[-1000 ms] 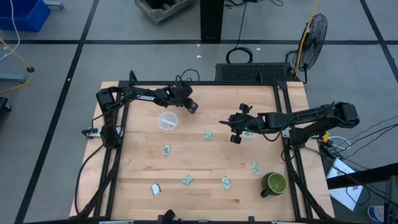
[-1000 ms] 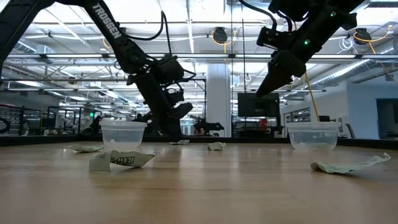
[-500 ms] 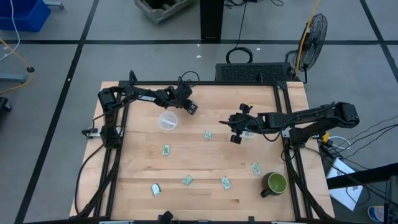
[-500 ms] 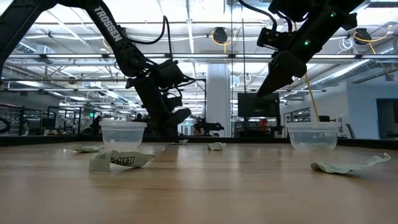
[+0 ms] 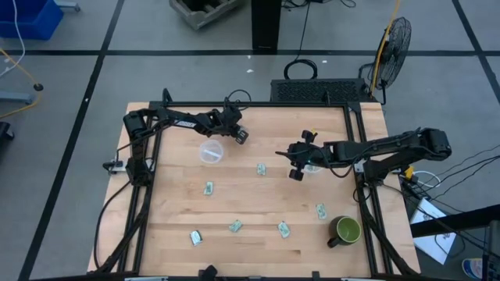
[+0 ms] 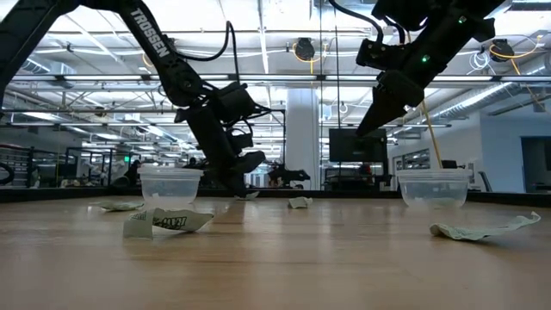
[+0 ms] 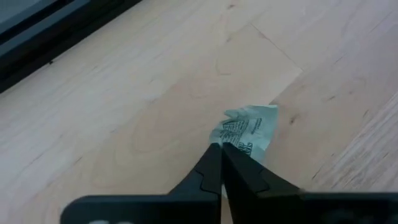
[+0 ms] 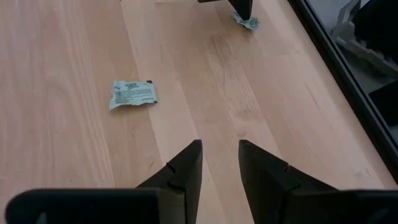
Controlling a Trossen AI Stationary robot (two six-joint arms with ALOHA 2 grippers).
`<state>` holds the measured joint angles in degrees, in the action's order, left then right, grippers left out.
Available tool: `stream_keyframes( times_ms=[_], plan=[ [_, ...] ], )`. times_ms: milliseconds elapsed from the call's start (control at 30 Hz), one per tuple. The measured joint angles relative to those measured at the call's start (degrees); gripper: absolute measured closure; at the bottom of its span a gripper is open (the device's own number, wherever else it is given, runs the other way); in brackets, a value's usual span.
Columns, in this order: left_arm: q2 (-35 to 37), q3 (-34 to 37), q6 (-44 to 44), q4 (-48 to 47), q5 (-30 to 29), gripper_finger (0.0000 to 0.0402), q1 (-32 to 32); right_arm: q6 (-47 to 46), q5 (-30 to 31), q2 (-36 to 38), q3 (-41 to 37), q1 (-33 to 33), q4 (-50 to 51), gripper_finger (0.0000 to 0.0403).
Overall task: Pick and place Stevia / Truvia into bins
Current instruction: Put the stevia packet into the left transparent container
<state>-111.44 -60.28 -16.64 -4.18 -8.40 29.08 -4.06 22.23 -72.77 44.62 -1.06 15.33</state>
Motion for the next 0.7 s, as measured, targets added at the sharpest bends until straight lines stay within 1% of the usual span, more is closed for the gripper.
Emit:
stream_keyframes(
  times_ms=[133,200,300,433,533,600,700],
  plan=[
    [2.9,0.1,0.0,-4.2,2.3,0.0397,-0.4,0.0,0.0,0.0,0.0,0.0,0.0,0.0303],
    [6.4,0.1,0.0,-7.6,3.8,0.0396,-1.3,0.1,0.0,0.0,0.0,0.0,-0.1,0.0303],
    [13.7,-0.1,0.0,-15.9,3.6,0.0398,-3.3,0.2,0.0,0.0,0.0,0.0,-0.3,0.0303],
    [23.6,0.0,-0.7,-28.6,-0.6,0.0397,-8.0,0.6,0.0,0.0,0.0,0.0,-0.5,0.0303],
    [29.7,-0.1,-4.5,-36.3,-4.8,0.0399,-12.6,1.7,0.0,0.0,0.0,0.0,-0.6,0.0303],
    [31.9,0.2,-7.8,-40.4,-7.1,0.0398,-15.6,1.9,0.0,0.0,0.0,0.0,-0.8,0.0303],
    [33.7,2.5,-12.1,-41.8,-8.6,0.0397,-19.4,1.8,0.1,0.0,0.0,0.0,-1.0,0.0303]
  ],
)
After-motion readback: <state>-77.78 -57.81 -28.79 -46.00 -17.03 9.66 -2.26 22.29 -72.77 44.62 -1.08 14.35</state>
